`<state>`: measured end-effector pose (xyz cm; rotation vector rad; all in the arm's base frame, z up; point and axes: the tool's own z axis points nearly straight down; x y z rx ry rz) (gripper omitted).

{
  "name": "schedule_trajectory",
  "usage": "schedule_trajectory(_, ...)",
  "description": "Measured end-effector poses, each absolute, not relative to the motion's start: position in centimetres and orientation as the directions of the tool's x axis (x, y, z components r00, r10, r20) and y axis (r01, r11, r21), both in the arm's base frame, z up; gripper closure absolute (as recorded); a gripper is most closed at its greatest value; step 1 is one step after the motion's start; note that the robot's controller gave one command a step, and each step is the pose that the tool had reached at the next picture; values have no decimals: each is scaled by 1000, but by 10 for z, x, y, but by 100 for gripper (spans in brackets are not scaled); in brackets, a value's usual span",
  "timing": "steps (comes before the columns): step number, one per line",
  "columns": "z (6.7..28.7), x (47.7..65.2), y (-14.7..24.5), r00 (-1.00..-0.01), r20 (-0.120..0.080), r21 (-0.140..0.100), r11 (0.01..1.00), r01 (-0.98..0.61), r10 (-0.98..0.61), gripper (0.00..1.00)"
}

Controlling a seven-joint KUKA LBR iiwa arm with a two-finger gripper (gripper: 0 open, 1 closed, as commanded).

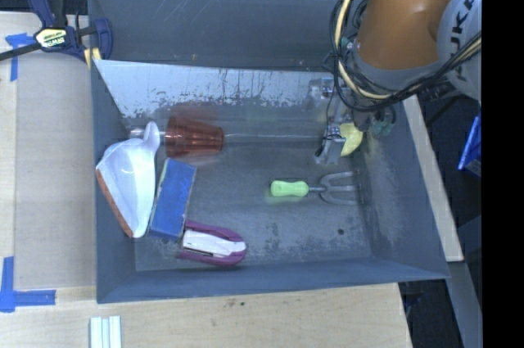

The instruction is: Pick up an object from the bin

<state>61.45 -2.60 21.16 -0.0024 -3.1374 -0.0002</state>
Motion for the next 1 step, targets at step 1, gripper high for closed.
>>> schedule_trajectory(1,217,616,-26,-1000,-4,0,1000,1,1,0)
